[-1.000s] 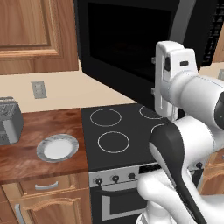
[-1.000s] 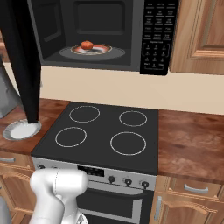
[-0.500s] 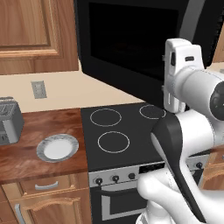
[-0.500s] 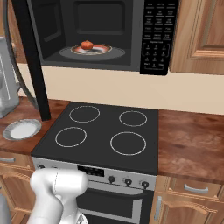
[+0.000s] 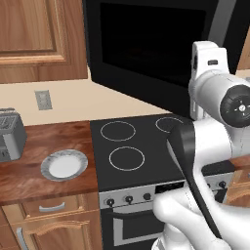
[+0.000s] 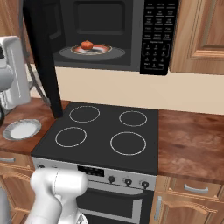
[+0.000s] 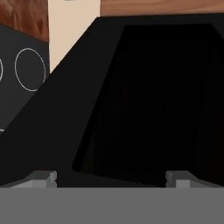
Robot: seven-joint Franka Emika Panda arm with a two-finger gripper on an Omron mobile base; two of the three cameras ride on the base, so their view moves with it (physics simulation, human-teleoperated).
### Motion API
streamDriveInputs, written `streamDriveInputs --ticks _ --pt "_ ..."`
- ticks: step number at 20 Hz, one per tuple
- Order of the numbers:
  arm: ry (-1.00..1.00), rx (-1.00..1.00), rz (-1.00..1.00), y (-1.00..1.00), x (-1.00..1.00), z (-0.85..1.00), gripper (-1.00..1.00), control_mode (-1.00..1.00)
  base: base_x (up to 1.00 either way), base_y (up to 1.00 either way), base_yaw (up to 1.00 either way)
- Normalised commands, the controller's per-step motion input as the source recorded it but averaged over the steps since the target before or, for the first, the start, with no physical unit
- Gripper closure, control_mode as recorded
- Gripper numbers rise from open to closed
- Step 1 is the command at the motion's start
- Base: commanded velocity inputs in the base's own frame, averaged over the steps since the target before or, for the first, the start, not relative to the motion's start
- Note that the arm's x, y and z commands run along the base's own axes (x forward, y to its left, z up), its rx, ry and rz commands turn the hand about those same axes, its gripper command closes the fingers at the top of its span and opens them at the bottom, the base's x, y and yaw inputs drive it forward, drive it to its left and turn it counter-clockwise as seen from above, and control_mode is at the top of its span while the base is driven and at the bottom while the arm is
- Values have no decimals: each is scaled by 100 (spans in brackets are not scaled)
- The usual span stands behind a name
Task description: Pick the squash from the counter and place it in the microwave. Then turn on the microwave.
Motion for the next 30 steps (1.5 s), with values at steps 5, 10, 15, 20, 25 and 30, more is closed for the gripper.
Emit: streamDriveInputs --ticks 5,10,15,20,25,30 --pt "0 -3 -15 -30 21 0 -100 -100 0 0 0" --pt "0 -2 -13 -27 24 0 -100 -100 0 0 0" --pt "0 -1 -10 -23 27 0 -100 -100 0 0 0" --pt "0 0 -7 -20 33 0 -100 -100 0 0 0" --pt "0 0 -4 -20 33 0 -100 -100 0 0 0" --pt "0 0 -3 -21 31 0 -100 -100 0 0 0"
